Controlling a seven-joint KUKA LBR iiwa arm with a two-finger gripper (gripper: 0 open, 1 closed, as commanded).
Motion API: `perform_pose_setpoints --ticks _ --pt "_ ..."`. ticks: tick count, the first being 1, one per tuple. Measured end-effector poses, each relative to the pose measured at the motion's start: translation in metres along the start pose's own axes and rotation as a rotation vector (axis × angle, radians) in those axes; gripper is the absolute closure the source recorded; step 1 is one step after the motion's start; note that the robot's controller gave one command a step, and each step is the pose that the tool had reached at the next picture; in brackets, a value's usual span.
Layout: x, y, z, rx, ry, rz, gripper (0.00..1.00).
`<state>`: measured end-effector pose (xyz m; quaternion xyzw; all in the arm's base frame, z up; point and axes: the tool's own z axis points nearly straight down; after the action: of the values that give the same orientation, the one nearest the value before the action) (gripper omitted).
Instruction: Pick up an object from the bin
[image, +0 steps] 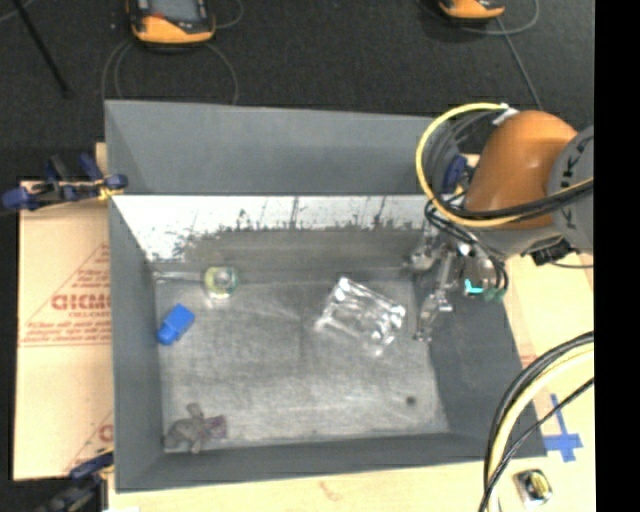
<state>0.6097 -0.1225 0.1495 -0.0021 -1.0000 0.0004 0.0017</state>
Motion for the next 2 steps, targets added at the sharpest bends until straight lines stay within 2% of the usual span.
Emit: perform_pose_setpoints --ticks 1,2 --pt "-0.0106 0.0574 0.0665 0.001 -0.014 -0.101 0.0" --pt "-0.0102 0.0568 0.0675 0.003 -0.011 -0.102 1.0"
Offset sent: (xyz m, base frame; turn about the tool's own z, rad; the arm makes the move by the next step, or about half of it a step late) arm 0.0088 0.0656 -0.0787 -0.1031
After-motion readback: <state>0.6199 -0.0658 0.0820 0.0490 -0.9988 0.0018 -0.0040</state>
